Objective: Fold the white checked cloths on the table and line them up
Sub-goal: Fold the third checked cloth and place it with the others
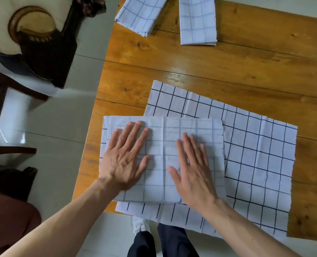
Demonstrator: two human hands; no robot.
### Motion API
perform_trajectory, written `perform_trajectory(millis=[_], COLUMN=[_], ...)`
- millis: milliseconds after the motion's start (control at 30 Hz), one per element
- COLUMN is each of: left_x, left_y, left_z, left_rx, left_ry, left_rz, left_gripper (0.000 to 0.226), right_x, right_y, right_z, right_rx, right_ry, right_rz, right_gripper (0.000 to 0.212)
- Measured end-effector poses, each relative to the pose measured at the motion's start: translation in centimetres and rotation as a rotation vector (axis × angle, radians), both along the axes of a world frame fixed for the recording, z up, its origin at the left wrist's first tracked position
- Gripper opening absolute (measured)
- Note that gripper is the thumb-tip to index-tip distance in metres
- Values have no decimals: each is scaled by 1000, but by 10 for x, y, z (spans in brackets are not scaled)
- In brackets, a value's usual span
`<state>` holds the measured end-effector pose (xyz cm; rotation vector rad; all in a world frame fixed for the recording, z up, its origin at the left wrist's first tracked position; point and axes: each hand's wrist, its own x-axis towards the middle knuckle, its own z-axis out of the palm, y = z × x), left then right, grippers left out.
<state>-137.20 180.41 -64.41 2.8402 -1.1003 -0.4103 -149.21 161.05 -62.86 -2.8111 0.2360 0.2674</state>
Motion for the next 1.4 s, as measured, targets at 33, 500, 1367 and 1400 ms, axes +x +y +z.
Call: perform_trajectory(millis=[33, 500, 1367, 1400], left_x=[0, -3, -78, -77], left_y=[0, -1, 47, 50], left_z=[-1, -7, -8, -8], left_rx=[-8, -25, 31, 32], left_ry=[-5, -41, -25, -28], left_rz=[0, 11, 9, 9], left_gripper=[73, 71, 65, 65], right_x=[-3, -29, -54, -57], right_y=[9, 18, -12, -18], right_z=[0, -21, -20, -19], right_rx=[15, -146, -192, -193], right_ry=[-9, 44, 24, 29], right_rz=[19, 46, 26, 25], right_gripper=[71, 72, 73, 74])
